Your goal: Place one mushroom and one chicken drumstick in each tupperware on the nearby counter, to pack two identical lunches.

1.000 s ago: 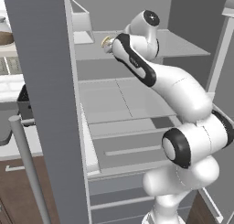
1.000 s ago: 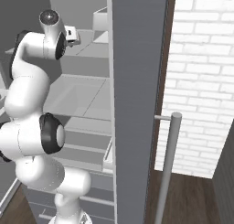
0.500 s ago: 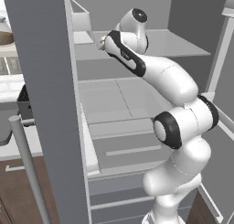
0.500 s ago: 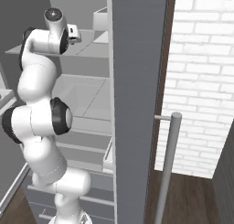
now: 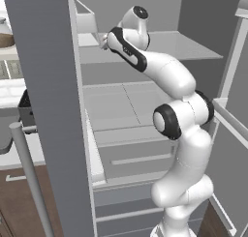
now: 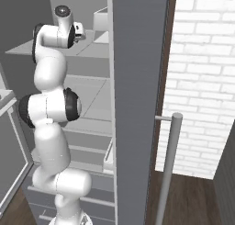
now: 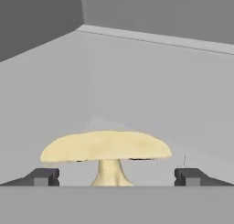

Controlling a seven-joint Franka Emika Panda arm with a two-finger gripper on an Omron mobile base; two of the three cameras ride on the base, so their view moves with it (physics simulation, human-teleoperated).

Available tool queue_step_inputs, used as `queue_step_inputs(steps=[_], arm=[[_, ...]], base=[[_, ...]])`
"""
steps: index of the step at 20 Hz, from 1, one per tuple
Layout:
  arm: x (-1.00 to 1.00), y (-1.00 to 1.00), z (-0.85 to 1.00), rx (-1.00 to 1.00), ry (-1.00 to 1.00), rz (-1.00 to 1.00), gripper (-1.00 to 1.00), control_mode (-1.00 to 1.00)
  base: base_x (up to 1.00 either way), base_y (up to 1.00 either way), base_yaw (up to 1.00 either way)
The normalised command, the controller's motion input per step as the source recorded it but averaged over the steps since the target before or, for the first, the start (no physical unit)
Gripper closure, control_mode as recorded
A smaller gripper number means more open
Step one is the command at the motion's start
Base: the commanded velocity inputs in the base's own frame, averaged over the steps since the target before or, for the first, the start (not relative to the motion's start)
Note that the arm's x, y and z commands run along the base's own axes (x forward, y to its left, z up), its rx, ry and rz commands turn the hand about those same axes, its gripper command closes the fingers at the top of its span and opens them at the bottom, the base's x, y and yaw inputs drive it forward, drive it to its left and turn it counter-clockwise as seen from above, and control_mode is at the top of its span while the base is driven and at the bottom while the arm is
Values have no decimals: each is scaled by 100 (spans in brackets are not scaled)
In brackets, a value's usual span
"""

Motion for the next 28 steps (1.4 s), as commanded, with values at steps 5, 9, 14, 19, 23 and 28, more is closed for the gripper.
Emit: queue_step_inputs(steps=[5, 9, 14, 19, 23, 28], arm=[[16, 47, -22, -10, 1, 9, 100, -100], [2, 11, -21, -5, 0, 3, 100, -100], [0, 0, -22, -2, 0, 0, 100, -100], [-21, 0, -46, -3, -9, 0, 100, -100], [-80, 0, -25, 0, -26, 0, 100, -100], [-97, 0, -13, 0, -12, -3, 100, -100]], base=[[0, 0, 0], [0, 0, 0], [0, 0, 0], [0, 0, 0], [0, 0, 0], [0, 0, 0]])
